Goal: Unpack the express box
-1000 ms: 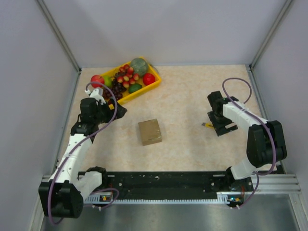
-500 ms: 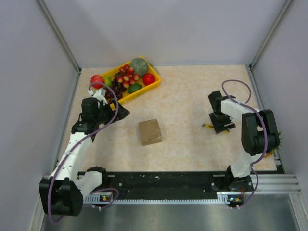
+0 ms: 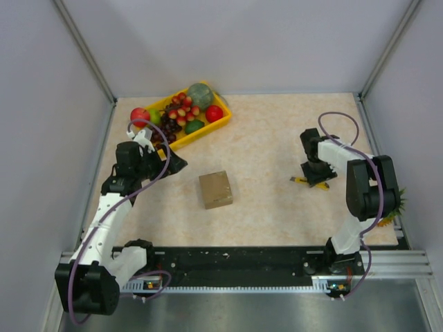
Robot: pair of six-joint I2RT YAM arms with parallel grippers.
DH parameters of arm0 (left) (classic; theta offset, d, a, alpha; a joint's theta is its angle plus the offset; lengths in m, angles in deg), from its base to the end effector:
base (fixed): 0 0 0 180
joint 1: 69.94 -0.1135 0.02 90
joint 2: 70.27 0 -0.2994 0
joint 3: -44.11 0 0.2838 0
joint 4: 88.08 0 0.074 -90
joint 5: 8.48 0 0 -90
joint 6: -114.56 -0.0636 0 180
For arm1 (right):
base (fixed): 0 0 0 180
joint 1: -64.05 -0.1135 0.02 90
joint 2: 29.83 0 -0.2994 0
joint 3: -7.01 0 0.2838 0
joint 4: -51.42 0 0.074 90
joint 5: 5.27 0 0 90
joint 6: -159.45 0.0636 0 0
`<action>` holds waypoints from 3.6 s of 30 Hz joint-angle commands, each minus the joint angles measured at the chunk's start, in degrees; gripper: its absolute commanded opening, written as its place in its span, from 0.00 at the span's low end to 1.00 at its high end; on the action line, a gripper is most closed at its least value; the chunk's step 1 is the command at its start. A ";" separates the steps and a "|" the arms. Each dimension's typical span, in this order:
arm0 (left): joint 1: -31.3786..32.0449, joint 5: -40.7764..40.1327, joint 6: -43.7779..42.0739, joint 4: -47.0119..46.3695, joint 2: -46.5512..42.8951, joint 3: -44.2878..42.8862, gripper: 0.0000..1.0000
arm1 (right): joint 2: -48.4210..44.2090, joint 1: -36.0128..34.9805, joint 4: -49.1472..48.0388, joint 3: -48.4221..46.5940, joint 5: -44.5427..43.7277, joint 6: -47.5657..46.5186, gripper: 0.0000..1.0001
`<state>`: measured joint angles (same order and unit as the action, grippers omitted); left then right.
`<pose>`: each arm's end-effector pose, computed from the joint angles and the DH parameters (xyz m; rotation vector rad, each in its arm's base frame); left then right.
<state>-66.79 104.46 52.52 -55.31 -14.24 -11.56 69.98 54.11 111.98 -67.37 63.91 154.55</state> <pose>0.2458 -0.0384 0.2876 -0.2341 2.1780 -0.7418 0.3355 0.0358 0.1535 1.7304 2.2190 -0.2765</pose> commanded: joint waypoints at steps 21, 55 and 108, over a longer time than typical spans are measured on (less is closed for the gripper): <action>6.94 15.29 -1.52 -8.33 6.19 -0.22 0.89 | -5.32 -5.52 -13.73 6.89 14.31 -17.07 0.00; 24.17 7.56 15.01 -28.38 13.49 -0.66 0.74 | -11.66 -34.27 -13.91 -18.86 13.09 -21.73 0.00; 22.86 31.81 12.81 -29.52 5.59 -4.88 0.00 | -23.51 -25.84 -32.43 -14.21 61.91 -60.07 0.89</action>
<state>-44.05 129.66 62.20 -78.92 -3.37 -14.88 51.82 26.88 86.74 -82.36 112.85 93.79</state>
